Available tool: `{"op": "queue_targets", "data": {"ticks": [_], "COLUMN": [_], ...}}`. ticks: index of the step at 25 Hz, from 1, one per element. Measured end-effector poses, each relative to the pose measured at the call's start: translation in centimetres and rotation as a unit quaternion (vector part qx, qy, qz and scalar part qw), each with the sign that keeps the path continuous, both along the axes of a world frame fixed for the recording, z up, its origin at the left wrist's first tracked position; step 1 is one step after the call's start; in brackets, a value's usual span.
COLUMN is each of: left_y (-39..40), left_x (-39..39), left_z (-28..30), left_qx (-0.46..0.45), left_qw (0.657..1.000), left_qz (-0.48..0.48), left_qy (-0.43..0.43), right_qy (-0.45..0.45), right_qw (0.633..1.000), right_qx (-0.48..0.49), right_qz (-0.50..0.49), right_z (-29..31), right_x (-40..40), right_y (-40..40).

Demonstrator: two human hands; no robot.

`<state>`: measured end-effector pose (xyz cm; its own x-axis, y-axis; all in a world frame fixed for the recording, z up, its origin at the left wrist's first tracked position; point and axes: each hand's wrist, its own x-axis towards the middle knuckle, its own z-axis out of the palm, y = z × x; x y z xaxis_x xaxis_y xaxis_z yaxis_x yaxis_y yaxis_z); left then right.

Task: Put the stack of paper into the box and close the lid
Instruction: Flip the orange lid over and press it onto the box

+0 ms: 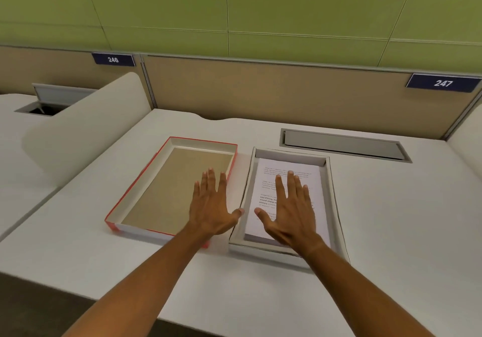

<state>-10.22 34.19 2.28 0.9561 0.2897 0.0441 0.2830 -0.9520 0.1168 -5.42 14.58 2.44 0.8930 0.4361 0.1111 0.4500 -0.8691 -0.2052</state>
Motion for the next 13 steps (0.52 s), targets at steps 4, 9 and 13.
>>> {"op": "queue_targets", "data": {"ticks": [4, 9, 13], "left_y": [3.5, 5.4, 5.4], "left_x": [1.4, 2.9, 3.8], "left_z": [-1.3, -3.7, -3.9], "left_qx": [-0.020, -0.107, -0.193], "left_qw": [0.999, 0.992, 0.980], "left_qz": [-0.020, -0.017, -0.012], "left_qy": [0.015, 0.067, 0.054], "right_qy": [-0.004, -0.002, 0.017], "right_qw": [0.999, 0.997, 0.993], "right_qx": [-0.018, -0.015, -0.013], "right_qz": [-0.034, -0.075, -0.112], "right_z": [-0.5, -1.4, -2.1], "right_x": [0.6, 0.6, 0.2], "right_y": [2.5, 5.2, 5.6]}}
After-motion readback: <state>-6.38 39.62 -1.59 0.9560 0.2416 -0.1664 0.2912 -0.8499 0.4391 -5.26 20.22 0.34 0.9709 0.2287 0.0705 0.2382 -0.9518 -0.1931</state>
